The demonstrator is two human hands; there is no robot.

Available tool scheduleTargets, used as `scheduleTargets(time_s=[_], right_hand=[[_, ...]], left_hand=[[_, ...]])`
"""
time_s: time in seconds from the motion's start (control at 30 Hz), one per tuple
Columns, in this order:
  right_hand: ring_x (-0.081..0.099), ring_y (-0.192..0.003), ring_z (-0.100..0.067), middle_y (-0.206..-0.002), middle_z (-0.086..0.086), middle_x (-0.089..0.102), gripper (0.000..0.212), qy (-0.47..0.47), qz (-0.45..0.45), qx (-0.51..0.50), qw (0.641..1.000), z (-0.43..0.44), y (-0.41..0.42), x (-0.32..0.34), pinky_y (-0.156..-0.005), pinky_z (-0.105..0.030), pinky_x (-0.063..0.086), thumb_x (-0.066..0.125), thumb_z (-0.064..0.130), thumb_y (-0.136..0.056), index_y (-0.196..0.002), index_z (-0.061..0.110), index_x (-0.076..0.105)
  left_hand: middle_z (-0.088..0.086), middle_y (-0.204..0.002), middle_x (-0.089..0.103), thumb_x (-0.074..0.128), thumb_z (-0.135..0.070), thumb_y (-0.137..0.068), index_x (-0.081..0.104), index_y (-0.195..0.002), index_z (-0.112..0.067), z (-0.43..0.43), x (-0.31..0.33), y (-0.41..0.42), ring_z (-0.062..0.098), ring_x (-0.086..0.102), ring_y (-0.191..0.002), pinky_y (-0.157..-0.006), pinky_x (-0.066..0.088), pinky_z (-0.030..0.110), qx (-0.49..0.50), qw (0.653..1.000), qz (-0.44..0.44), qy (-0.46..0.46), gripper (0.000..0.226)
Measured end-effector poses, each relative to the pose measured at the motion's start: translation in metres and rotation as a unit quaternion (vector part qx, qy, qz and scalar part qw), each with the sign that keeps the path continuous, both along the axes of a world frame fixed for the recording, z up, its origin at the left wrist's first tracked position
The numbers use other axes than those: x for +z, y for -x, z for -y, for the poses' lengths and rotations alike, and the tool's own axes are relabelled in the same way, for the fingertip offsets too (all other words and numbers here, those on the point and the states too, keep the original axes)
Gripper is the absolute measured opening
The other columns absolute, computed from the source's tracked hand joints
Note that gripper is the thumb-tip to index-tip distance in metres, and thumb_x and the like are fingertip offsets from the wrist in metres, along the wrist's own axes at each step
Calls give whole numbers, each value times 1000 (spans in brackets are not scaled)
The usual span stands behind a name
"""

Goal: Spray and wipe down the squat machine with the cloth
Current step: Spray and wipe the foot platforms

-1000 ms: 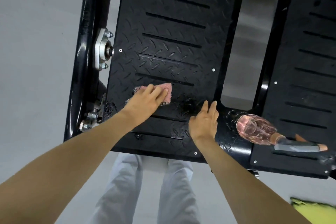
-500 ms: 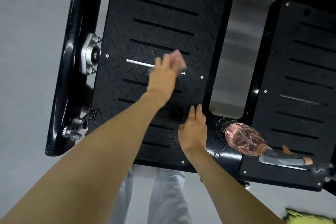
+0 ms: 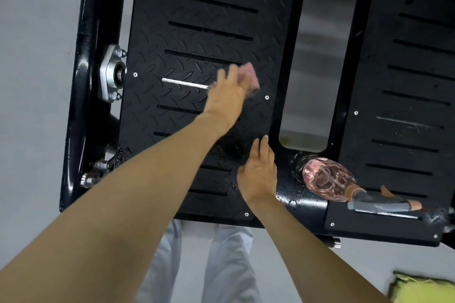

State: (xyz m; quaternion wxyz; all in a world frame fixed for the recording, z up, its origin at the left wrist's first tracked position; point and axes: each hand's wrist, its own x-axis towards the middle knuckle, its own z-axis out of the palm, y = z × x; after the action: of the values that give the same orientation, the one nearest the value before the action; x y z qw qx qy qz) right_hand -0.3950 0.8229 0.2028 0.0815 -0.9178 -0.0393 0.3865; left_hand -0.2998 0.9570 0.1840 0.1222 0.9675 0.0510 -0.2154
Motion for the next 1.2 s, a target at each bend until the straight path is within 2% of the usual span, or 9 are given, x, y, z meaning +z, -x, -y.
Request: scheduleTargets(time_s=[0.1,0.23,0.33,0.5,0.73,0.8,0.93,1.07,1.2], right_hand=[[0,-147,-22,-160,-8,-6,74,2,7,4,1000,2,1,1,-120,-34,11,46,15,-94,-152,5,2],[-2,-147,-23,-159,-10,-4,72,0,9,-12,1000,10,17,8,-121,-33,4,44,15,-95,-152,6,1],[-2,-147,-23,-160,-10,-8,71,2,7,-26,1000,19,33,12,-120,-32,4,43,16,-96,-153,6,1],[0,-147,-22,-159,-9,-10,71,19,-1,-39,999,26,41,12,-119,-32,6,42,16,-96,-152,6,-2],[-2,-147,-25,-158,-12,-13,78,39,10,-45,998,13,35,11,-119,-35,7,47,17,-94,-152,5,-4],[-3,-147,-25,-158,-12,-14,79,34,8,-42,999,7,35,11,-119,-35,7,47,18,-95,-152,6,-5],[-3,-147,-25,-158,-11,-15,78,24,1,-38,999,-4,38,10,-119,-35,8,47,21,-96,-152,9,-6],[-2,-147,-26,-158,-11,-15,78,25,-10,-51,998,-11,47,9,-119,-37,10,46,22,-96,-152,8,-6],[-1,-147,-26,-158,-12,-14,77,31,-17,-55,998,-15,61,9,-120,-36,11,46,20,-96,-152,8,-6]], left_hand=[[12,-131,25,55,5,-80,23,-144,-21,21,-2,23,30,33,-116,-85,51,41,-207,976,-12,63,76],[7,-137,26,59,2,-83,18,-148,-19,14,-4,37,28,34,-117,-91,46,39,-374,927,0,-16,79],[11,-138,24,61,5,-77,13,-148,-17,-7,0,26,30,33,-123,-97,45,41,-272,961,-5,-58,88],[12,-138,22,61,0,-80,15,-148,-16,8,7,34,31,32,-120,-86,50,39,-25,998,-51,-36,84],[12,-140,22,54,-2,-87,10,-150,-12,27,8,92,31,34,-120,-93,45,39,-274,961,-39,-1,77],[12,-136,25,54,1,-84,9,-149,-14,5,5,100,30,35,-116,-90,45,39,-253,966,-28,-34,81],[12,-129,32,56,6,-79,22,-146,-18,-58,1,120,30,36,-112,-80,51,38,28,998,-28,-48,79],[15,-127,32,52,11,-79,31,-144,-16,-70,-3,135,33,34,-107,-70,53,42,290,957,-4,-15,74],[13,-132,28,54,5,-80,21,-145,-19,-35,0,139,31,33,-113,-77,52,36,137,989,-47,-10,77]])
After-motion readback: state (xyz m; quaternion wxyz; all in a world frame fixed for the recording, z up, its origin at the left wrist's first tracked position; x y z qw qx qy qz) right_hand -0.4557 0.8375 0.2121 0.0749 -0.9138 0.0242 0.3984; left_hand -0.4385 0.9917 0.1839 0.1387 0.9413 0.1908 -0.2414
